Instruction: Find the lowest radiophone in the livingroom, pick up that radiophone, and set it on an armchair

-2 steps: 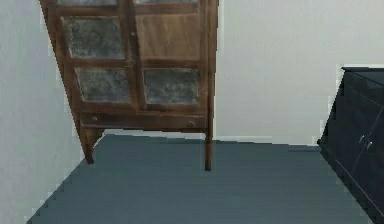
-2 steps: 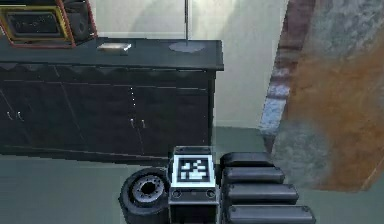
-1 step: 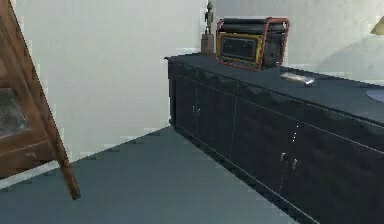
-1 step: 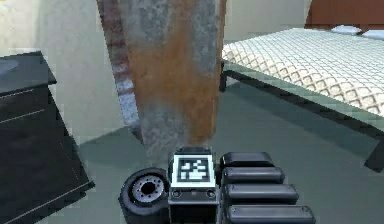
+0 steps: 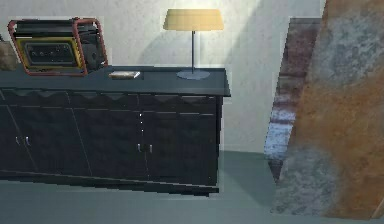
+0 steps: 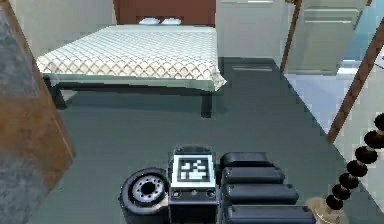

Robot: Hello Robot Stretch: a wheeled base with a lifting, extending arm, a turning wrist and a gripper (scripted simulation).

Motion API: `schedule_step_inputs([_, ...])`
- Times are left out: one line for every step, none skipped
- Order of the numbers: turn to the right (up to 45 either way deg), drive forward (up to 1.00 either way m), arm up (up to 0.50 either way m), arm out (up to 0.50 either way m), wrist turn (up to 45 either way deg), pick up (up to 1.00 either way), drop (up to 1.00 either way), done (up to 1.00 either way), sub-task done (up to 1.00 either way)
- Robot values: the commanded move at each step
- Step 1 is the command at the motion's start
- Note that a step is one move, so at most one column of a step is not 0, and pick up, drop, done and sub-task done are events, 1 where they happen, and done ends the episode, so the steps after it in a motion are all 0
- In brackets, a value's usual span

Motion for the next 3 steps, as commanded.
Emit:
schedule_step_inputs([18.0, 0.0, 0.0, 0.0, 0.0, 0.0, 0.0, 0.0, 0.0])
schedule_step_inputs([-45.0, 0.0, 0.0, 0.0, 0.0, 0.0, 0.0, 0.0, 0.0])
schedule_step_inputs([-45.0, 0.0, 0.0, 0.0, 0.0, 0.0, 0.0, 0.0, 0.0])
